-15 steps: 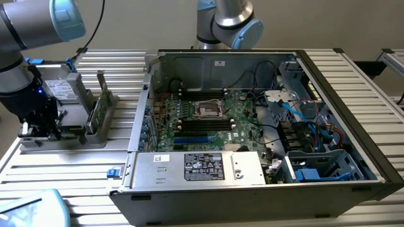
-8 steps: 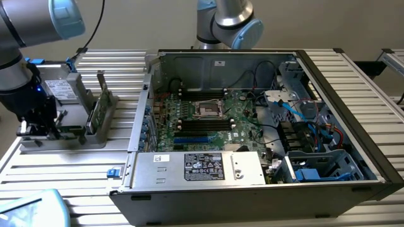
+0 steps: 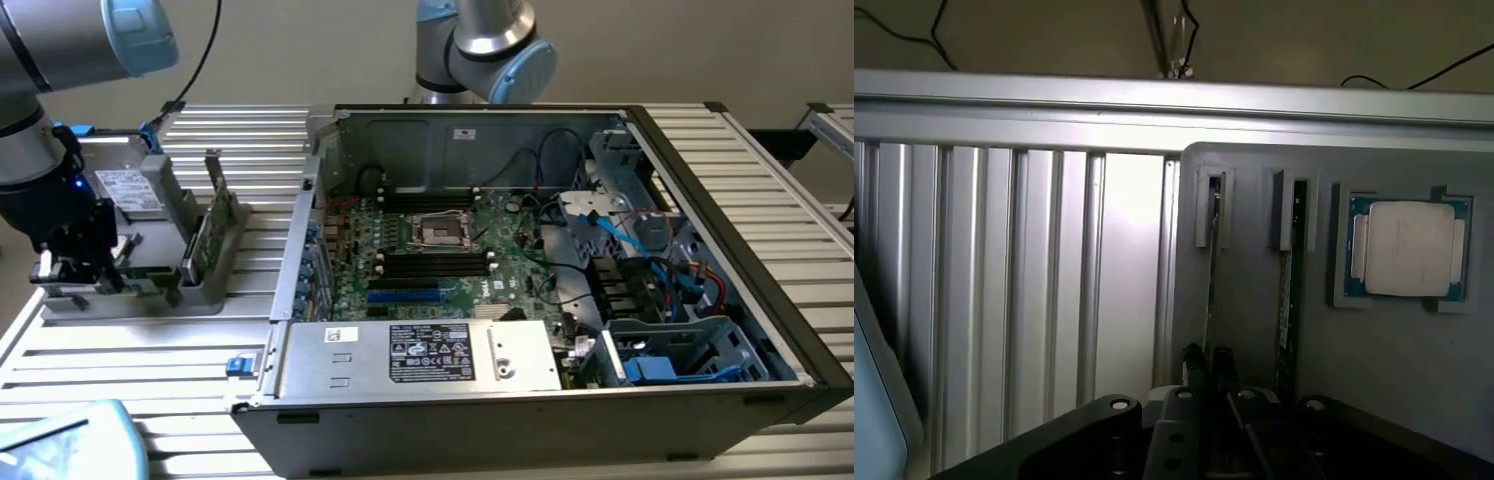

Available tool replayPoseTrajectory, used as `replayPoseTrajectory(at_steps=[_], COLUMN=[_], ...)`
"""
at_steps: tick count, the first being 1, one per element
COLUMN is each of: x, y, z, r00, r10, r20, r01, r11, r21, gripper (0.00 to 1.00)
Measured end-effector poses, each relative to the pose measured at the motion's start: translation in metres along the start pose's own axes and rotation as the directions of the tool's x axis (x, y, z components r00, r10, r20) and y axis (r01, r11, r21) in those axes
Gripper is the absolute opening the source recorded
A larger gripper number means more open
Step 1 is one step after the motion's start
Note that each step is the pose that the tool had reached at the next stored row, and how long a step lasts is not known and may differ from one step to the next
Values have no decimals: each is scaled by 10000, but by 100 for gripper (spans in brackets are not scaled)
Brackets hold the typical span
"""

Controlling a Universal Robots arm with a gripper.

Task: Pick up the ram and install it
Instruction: 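Pick up the ram and move it above insertion slot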

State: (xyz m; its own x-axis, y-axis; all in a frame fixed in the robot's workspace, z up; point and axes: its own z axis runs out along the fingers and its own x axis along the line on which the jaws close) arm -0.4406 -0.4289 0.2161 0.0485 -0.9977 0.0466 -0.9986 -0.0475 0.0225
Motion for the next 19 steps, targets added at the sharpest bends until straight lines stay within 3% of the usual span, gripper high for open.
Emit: replayPoseTrajectory(at_steps=[9, 15, 19], x=[-6, 1, 9], y=[1, -17, -80], z=[-113, -256, -368], r00=[9999, 9998, 9998], r10=[-101, -133, -144], r20=[-129, -157, -155], r01=[101, 132, 142], r11=[9999, 9999, 9998], r21=[-28, -66, -113], gripper=[14, 14, 14])
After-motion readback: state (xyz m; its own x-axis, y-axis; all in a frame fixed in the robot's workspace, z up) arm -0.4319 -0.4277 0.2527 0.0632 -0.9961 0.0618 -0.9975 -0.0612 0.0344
